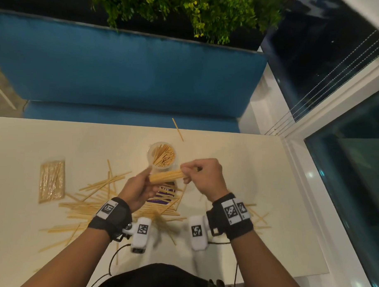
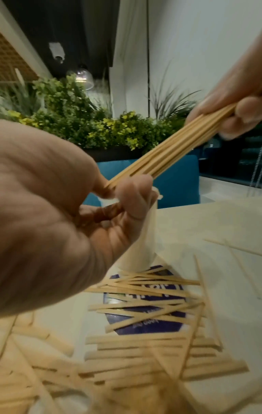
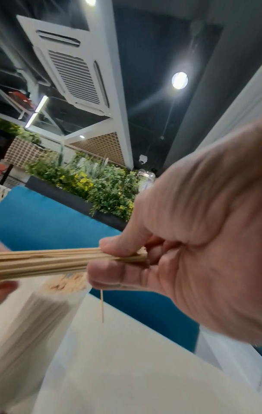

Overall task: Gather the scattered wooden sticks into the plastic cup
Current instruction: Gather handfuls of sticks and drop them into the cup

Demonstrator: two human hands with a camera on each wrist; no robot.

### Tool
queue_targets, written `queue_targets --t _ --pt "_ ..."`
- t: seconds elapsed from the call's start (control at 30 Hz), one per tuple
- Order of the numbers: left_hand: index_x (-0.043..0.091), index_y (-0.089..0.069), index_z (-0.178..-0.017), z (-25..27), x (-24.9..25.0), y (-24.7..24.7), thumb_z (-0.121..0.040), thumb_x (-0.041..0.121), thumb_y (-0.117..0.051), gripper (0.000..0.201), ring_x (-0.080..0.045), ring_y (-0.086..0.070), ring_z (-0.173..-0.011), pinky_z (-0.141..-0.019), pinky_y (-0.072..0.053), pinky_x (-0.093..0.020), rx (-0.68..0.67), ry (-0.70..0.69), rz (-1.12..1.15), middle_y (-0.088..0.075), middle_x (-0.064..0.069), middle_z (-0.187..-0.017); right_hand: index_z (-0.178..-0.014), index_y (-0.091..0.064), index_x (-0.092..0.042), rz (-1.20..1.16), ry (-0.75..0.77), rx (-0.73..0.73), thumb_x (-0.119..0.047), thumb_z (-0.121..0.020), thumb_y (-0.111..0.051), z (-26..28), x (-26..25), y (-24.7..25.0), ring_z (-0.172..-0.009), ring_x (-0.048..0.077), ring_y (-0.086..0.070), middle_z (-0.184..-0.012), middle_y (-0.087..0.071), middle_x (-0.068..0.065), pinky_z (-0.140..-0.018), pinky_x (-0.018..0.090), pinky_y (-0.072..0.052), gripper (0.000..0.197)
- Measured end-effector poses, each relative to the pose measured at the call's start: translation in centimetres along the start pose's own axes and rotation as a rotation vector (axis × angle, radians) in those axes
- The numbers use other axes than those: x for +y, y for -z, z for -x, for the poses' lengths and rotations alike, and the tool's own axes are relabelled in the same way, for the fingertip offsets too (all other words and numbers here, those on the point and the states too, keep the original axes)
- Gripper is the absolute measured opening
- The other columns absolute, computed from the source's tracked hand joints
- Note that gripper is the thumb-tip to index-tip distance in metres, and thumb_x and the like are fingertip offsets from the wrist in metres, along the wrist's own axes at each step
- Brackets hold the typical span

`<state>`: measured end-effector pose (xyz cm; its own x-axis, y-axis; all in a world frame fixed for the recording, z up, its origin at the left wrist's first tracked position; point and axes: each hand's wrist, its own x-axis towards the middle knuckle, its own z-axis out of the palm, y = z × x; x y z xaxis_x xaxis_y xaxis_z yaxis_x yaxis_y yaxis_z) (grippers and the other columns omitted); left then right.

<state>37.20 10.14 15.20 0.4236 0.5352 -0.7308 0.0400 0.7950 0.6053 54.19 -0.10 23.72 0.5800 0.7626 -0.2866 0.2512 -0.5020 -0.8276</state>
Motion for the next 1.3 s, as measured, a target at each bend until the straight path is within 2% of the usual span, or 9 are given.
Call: queue_targets --t 0.17,0.33,0.4,0.5,0.6,0.73,0.83,0.93,1.3 --pt "0.004 -0.057 -0.129 -2.0 2.0 3.2 -0.096 0.014 -0.058 0.034 -0.023 -0.065 -0.074 -0.059 -0.055 -0.035 0.28 -0.176 -0.456 -0.068 -0.012 -0.103 -0.096 -0.082 -0.009 -0.017 0.076 0.136 -0.007 -0.091 -0.075 -4.1 -3.0 1.0 -0.053 0.005 -0.068 -0.077 -0.076 0.005 -0.058 0.007 -0.048 0.009" --pt "0.011 -0.023 -0.158 -3.6 2.6 2.4 -0.063 0.041 -0.095 0.123 -0.027 -0.047 -0.136 -0.109 -0.044 -0.045 0.153 -0.375 -0.995 -0.038 -0.009 -0.157 -0.097 -0.081 -0.007 0.237 0.134 0.07 -0.003 -0.096 -0.066 -7.8 -4.1 -3.3 -0.081 0.014 -0.068 -0.087 -0.07 -0.001 -0.08 0.024 -0.058 0.015" --pt "0.011 -0.03 -0.153 -3.4 2.7 1.1 -0.061 0.039 -0.097 0.117 -0.019 -0.05 -0.131 -0.103 -0.045 -0.032 0.097 -0.478 -1.001 -0.046 0.002 -0.149 -0.101 -0.08 -0.007 0.418 0.193 0.029 -0.002 -0.098 -0.061 -8.7 -3.5 -5.5 -0.083 0.013 -0.06 -0.096 -0.067 0.002 -0.077 0.02 -0.051 0.02" --pt "0.032 -0.042 -0.129 -3.0 2.8 -0.3 -0.071 0.024 -0.092 0.077 -0.004 -0.059 -0.096 -0.073 -0.04 -0.013 0.049 -0.654 -0.908 -0.055 0.026 -0.11 -0.108 -0.076 -0.01 0.662 0.26 -0.078 -0.005 -0.095 -0.065 -9.9 -1.8 -9.0 -0.081 0.013 -0.059 -0.105 -0.065 0.003 -0.072 0.019 -0.049 0.018" --pt "0.024 -0.048 -0.138 -4.0 2.4 0.0 -0.078 0.019 -0.086 0.071 -0.01 -0.058 -0.102 -0.085 -0.043 -0.024 0.07 -0.705 -0.859 -0.059 0.014 -0.118 -0.119 -0.07 -0.018 0.863 0.376 -0.189 -0.023 -0.091 -0.072 -9.7 0.6 -11.2 -0.107 0.02 -0.049 -0.12 -0.064 -0.002 -0.091 0.029 -0.043 0.029" --pt "0.022 -0.048 -0.142 -5.0 2.1 0.9 -0.08 0.023 -0.083 0.071 -0.009 -0.059 -0.107 -0.09 -0.044 -0.024 0.058 -0.704 -0.848 -0.062 0.009 -0.126 -0.124 -0.067 -0.015 0.734 0.609 0.108 -0.024 -0.099 -0.042 -6.9 2.5 -10.6 -0.127 0.026 -0.046 -0.138 -0.061 0.0 -0.105 0.041 -0.039 0.036" --pt "0.02 -0.045 -0.146 -5.6 2.1 1.3 -0.083 0.024 -0.079 0.071 -0.015 -0.059 -0.12 -0.102 -0.046 -0.031 0.07 -0.707 -0.858 -0.061 0.003 -0.138 -0.154 -0.041 -0.009 0.702 0.546 0.067 -0.031 -0.108 -0.018 -5.4 4.0 -11.4 -0.157 0.02 -0.016 -0.167 -0.031 0.005 -0.125 0.044 -0.02 0.056" --pt "0.019 -0.045 -0.147 -5.6 1.9 1.2 -0.087 0.019 -0.074 0.067 -0.02 -0.058 -0.126 -0.106 -0.044 -0.033 0.08 -0.708 -0.874 -0.06 -0.002 -0.142 -0.164 -0.018 -0.012 0.72 0.47 -0.029 -0.047 -0.105 0.004 -5.1 5.0 -12.4 -0.158 0.012 0.005 -0.172 -0.008 0.001 -0.128 0.049 -0.006 0.071" --pt "0.019 -0.041 -0.15 -5.7 1.8 1.4 -0.089 0.016 -0.073 0.069 -0.022 -0.057 -0.126 -0.104 -0.045 -0.034 0.096 -0.696 -0.908 -0.058 -0.003 -0.143 -0.164 -0.011 -0.013 0.669 0.373 0.007 -0.043 -0.109 -0.01 -4.8 4.8 -13.3 -0.158 0.011 0.011 -0.173 0.0 0.0 -0.128 0.051 -0.002 0.064"
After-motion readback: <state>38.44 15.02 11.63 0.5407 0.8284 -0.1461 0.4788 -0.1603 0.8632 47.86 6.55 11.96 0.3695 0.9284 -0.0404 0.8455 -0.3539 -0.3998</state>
